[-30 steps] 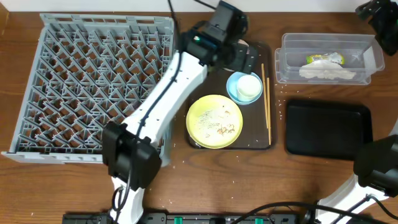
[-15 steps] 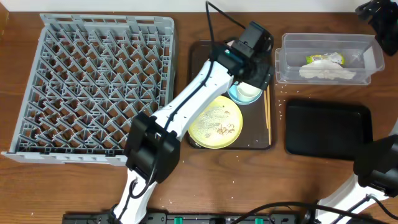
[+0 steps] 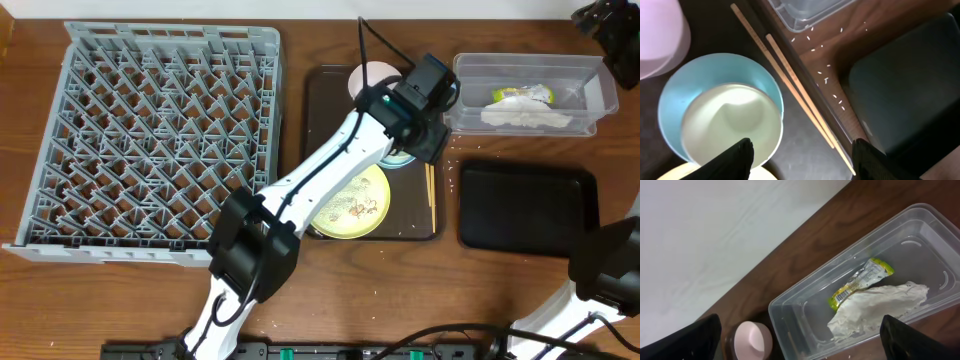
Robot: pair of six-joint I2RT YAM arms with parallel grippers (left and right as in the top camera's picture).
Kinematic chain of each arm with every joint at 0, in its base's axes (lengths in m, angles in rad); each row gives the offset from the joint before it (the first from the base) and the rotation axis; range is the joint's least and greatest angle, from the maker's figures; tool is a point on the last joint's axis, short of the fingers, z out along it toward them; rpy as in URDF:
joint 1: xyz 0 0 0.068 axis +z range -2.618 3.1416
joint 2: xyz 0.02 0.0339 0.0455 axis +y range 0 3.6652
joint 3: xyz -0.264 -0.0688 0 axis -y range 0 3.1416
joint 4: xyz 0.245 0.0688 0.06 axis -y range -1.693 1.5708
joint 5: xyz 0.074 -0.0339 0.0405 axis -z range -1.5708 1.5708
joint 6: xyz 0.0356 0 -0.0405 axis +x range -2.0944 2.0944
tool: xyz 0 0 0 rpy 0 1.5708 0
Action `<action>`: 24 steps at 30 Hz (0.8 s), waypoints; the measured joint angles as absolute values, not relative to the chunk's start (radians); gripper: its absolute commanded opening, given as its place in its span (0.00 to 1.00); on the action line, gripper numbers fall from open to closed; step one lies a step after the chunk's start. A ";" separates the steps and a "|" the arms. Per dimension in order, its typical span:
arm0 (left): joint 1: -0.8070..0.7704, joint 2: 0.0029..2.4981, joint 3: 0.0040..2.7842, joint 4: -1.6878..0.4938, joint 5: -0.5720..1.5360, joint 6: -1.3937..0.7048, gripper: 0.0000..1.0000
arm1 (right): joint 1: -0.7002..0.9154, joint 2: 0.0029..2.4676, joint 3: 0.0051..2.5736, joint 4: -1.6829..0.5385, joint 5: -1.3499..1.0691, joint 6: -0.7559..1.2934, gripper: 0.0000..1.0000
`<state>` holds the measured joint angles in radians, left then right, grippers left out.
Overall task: Sort waste into correct bins and load items into the dishwasher
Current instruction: 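Lower the left gripper into the cream cup and grasp its rim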
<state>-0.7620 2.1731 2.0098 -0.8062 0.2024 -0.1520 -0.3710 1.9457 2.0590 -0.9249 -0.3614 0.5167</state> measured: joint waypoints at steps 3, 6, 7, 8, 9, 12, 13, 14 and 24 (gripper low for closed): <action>-0.763 2.173 1.991 -0.776 0.197 -0.152 0.64 | -0.371 1.946 2.059 -0.925 -0.361 0.517 0.99; -0.763 2.173 1.962 -0.741 0.168 -0.152 0.63 | -0.371 1.946 2.059 -0.925 -0.361 0.517 0.99; -0.763 2.173 1.951 -0.732 0.157 -0.152 0.62 | -0.371 1.946 2.059 -0.925 -0.361 0.517 0.99; -0.763 2.173 1.939 -0.722 0.150 -0.152 0.61 | -0.371 1.946 2.059 -0.925 -0.361 0.516 0.99; -0.763 2.173 1.925 -0.710 0.145 -0.152 0.61 | -0.371 1.946 2.059 -0.925 -0.362 0.517 0.99; -0.763 2.173 1.894 -0.688 0.131 -0.152 0.59 | -0.371 1.946 2.059 -0.925 -0.361 0.517 0.99; -0.763 2.173 1.887 -0.685 0.128 -0.152 0.58 | -0.371 1.946 2.059 -0.925 -0.361 0.517 0.99; -0.763 2.173 1.884 -0.680 0.126 -0.152 0.56 | -0.371 1.946 2.059 -0.925 -0.361 0.517 0.99; -0.763 2.173 1.833 -0.663 0.123 -0.152 0.56 | -0.371 1.946 2.059 -0.925 -0.361 0.517 0.99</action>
<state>-0.7631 2.1731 1.8332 -0.6628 0.1234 -0.1520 -0.3710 1.9457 2.0590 -0.9253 -0.3614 0.5167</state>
